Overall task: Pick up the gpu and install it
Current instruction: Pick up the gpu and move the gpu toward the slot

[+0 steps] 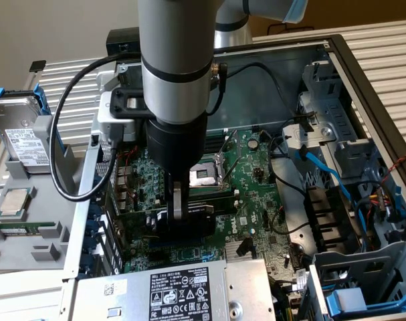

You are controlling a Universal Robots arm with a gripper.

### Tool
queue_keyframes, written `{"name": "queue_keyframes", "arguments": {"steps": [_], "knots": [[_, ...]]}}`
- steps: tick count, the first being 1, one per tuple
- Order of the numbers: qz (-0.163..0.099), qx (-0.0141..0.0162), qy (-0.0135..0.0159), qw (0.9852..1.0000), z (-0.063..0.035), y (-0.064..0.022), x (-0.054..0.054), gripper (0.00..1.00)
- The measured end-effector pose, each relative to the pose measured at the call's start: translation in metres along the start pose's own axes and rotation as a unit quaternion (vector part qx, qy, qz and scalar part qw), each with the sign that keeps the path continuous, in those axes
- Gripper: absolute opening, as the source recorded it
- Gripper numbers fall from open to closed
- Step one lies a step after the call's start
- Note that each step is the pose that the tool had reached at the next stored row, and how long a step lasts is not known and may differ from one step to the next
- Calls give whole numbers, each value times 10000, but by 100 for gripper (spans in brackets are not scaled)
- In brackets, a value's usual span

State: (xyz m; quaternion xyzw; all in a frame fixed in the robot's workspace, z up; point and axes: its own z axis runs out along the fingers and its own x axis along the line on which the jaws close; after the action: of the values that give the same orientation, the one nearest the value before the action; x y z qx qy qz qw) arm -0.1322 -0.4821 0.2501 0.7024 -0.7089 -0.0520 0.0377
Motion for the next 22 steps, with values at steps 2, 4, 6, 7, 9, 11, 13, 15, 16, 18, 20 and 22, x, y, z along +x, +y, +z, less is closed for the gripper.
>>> {"name": "queue_keyframes", "arguments": {"steps": [2,4,6,7,9,11,13,15,16,18,20,22], "knots": [[0,1,0,10000,1,1,-1,27],[0,0,0,10000,1,2,-2,27],[0,1,0,10000,2,2,-4,27],[0,2,0,10000,2,2,-4,27],[0,3,0,10000,3,3,-5,27],[0,3,0,10000,3,3,-5,27],[0,4,0,10000,3,3,-5,27],[0,5,0,10000,4,4,-6,27],[0,6,-1,10000,4,4,-5,27],[1,6,0,10000,5,4,-5,27],[4,6,-1,10000,5,5,-6,27],[7,7,-1,10000,5,7,-5,27]]}}
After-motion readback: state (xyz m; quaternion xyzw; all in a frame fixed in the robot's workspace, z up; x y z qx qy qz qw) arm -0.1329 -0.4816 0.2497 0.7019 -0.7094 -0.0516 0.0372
